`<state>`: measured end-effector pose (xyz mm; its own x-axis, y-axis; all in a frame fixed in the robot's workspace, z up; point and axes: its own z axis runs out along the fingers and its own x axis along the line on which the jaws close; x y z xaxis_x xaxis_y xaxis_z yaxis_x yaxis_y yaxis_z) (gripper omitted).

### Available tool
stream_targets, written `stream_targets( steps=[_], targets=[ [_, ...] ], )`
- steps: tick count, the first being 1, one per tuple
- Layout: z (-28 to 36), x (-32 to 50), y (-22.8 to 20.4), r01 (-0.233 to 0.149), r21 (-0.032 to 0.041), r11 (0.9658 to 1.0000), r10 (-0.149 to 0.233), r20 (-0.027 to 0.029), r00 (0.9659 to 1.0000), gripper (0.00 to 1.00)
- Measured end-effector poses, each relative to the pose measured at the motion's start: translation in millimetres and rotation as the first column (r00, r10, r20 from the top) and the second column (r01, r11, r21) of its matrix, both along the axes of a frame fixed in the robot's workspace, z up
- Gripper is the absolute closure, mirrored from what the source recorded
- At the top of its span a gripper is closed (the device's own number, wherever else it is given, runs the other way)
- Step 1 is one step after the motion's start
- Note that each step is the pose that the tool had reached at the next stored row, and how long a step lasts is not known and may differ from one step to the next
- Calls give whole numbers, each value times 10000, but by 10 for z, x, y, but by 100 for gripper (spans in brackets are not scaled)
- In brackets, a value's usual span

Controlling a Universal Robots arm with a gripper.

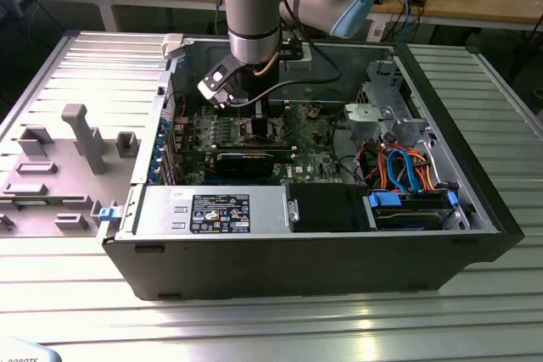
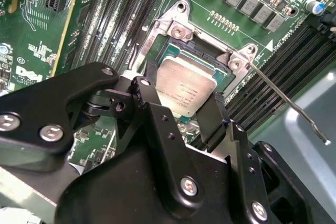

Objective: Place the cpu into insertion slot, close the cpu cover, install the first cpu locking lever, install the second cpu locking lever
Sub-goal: 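Place the cpu into insertion slot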

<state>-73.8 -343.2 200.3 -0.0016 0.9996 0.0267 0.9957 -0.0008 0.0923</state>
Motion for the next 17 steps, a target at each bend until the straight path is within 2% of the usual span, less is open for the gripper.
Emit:
stream_targets(
  steps=[5, 12, 13, 14, 17],
  targets=[
    [-40, 3, -1, -7, -68, 10000, 7, -5, 10000, 46],
    [-45, 5, 1, 19, -58, 10000, -19, 3, 10000, 46],
    [-46, 6, 2, 20, -54, 10000, -20, 5, 10000, 45],
    [-45, 5, 2, 21, -59, 10000, -21, 1, 10000, 38],
    [-45, 4, 19, 38, -61, 10000, -38, 0, 10000, 38]
  ],
)
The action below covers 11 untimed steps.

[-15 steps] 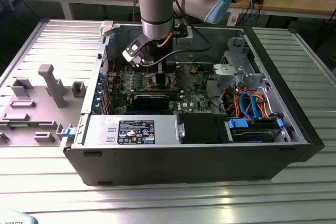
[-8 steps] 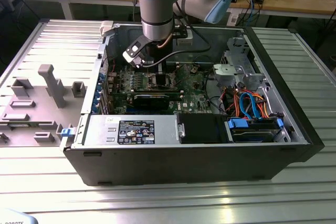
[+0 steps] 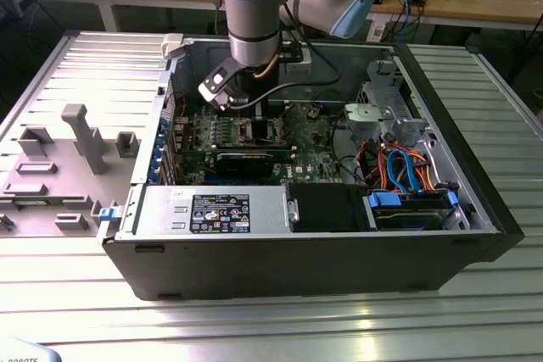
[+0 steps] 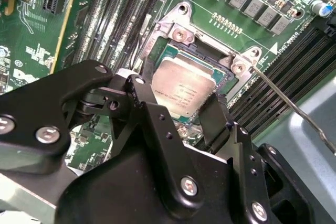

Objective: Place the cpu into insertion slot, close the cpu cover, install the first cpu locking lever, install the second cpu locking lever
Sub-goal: 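Place the cpu into insertion slot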

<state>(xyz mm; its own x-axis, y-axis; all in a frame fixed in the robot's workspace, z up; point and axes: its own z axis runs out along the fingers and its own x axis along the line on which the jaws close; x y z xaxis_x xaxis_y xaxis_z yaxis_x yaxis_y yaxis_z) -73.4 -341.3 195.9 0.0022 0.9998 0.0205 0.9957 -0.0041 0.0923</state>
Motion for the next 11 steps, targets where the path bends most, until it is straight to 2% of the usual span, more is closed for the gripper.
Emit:
stream_targets(
  steps=[5, 11],
  targets=[
    [0, 1, 24, 46, -1, 10000, -46, 0, 10000, 38],
    [-2, 1, 32, 83, 3, 10000, -83, 0, 10000, 38]
  ],
)
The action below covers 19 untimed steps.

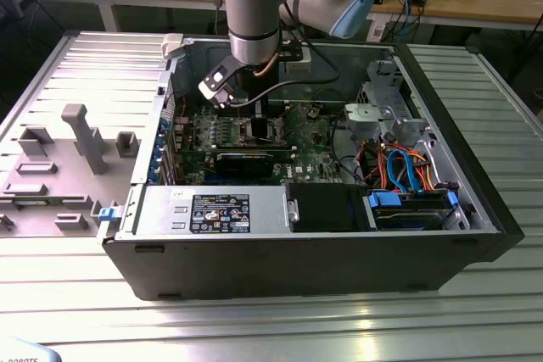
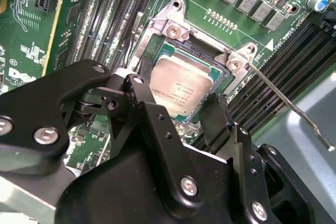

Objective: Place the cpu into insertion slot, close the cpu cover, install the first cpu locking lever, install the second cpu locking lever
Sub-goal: 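Place the cpu into insertion slot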

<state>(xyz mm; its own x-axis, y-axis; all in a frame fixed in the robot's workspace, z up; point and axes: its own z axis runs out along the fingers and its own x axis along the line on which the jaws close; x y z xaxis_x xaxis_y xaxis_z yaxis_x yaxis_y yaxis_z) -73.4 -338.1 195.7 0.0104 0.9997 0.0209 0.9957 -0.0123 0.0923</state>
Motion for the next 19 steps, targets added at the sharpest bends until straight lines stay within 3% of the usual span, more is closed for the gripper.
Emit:
stream_targets(
  steps=[5, 8, 16, 17, 19],
  targets=[
    [-1, 0, 1, 5, 4, 10000, -5, 1, 10000, 37],
    [-1, 0, 0, 8, 2, 10000, -8, 1, 10000, 25],
    [0, 0, 0, 11, 2, 10000, -11, -1, 10000, 26],
    [0, 0, 0, 11, 3, 10000, -11, 0, 10000, 34],
    [0, 0, 0, 11, 3, 10000, -11, 0, 10000, 34]
  ],
)
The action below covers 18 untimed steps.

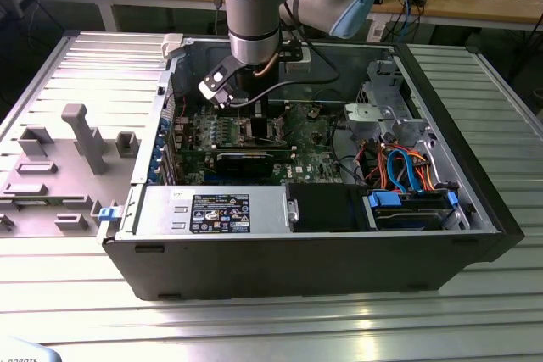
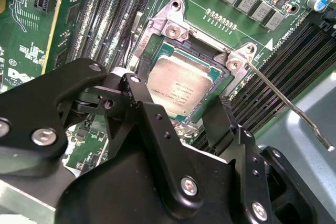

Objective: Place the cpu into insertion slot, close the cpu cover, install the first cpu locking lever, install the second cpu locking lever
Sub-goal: 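Place the cpu into insertion slot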

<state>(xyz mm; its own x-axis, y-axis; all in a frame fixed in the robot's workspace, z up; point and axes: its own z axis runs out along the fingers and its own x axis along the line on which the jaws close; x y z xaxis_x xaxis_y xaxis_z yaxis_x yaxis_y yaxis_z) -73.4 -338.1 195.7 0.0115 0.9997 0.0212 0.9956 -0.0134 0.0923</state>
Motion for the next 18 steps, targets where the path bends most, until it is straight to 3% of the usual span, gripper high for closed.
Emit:
stream_targets(
  steps=[4, 6, 18],
  targets=[
    [1, 0, -1, 0, -10, 10000, 0, 0, 10000, 34],
    [2, 0, -1, 0, -6, 10000, 0, -3, 10000, 41],
    [-1, 4, 1, 1, 3, 10000, -1, 0, 10000, 43]
  ],
)
